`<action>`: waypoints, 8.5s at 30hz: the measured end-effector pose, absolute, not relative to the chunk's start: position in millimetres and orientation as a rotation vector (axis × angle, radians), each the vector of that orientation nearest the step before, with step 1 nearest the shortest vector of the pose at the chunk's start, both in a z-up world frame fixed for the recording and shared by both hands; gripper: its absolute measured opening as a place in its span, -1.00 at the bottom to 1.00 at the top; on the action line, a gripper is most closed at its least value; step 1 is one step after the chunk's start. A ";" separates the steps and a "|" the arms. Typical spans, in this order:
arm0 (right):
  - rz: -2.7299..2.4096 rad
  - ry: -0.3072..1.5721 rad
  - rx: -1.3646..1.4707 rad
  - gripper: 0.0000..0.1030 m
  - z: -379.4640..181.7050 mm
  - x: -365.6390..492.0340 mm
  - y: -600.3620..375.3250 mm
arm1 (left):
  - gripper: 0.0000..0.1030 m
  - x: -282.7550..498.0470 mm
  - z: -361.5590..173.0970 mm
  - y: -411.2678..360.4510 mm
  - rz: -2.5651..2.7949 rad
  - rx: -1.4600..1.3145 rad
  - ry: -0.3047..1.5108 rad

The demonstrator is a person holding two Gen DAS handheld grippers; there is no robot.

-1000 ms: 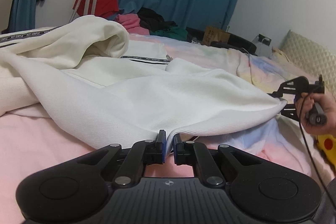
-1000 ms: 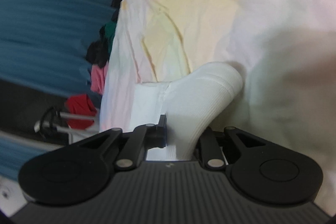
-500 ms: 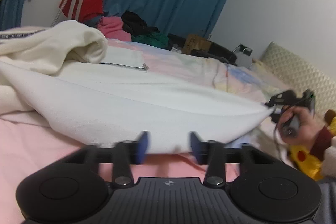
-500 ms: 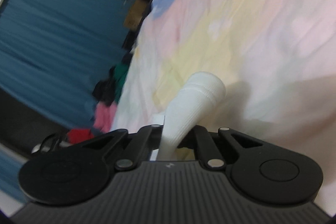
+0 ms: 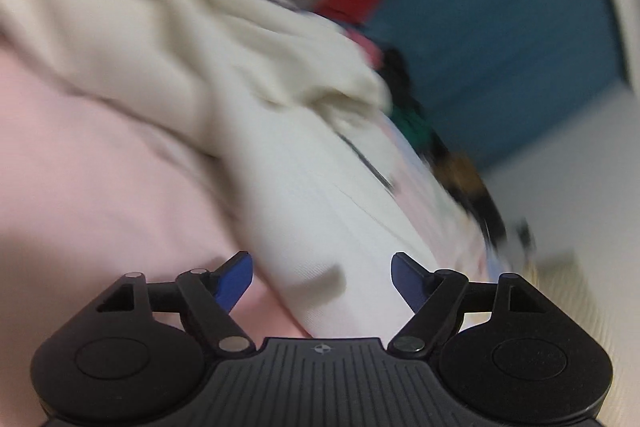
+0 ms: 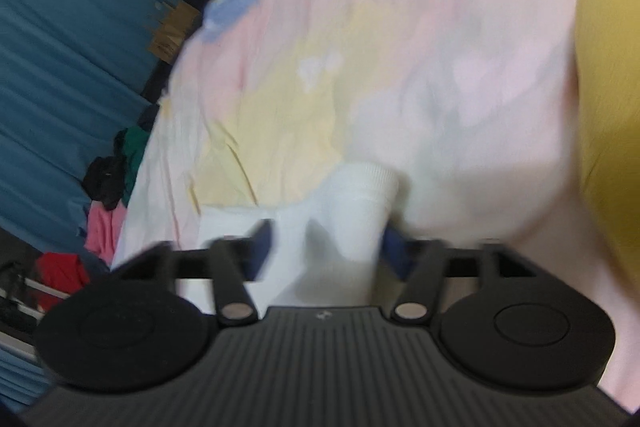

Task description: Fold clothes

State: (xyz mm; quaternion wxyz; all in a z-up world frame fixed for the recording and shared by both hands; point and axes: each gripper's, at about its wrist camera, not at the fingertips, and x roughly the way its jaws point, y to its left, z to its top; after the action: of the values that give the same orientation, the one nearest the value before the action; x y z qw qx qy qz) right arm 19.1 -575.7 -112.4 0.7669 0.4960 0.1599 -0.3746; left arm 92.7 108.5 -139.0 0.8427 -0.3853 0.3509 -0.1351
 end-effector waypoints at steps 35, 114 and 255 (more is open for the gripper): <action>-0.584 0.645 0.606 0.40 -110.9 118.9 -462.1 | -0.71 79.1 -68.5 343.7 0.203 -0.907 0.774; 0.125 0.876 0.165 -0.52 -94.1 279.5 -277.2 | 0.67 130.4 -137.5 82.3 -0.191 -0.307 0.603; -0.547 0.221 0.753 -0.89 9.3 65.4 -538.9 | -0.74 84.8 -9.6 329.1 0.036 -1.076 0.431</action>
State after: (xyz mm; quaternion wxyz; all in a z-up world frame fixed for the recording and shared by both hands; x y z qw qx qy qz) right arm 65.4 -538.9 9.3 0.8877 0.3624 0.1065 -0.2633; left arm 84.8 329.1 -9.6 0.8365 -0.5085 0.2034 0.0169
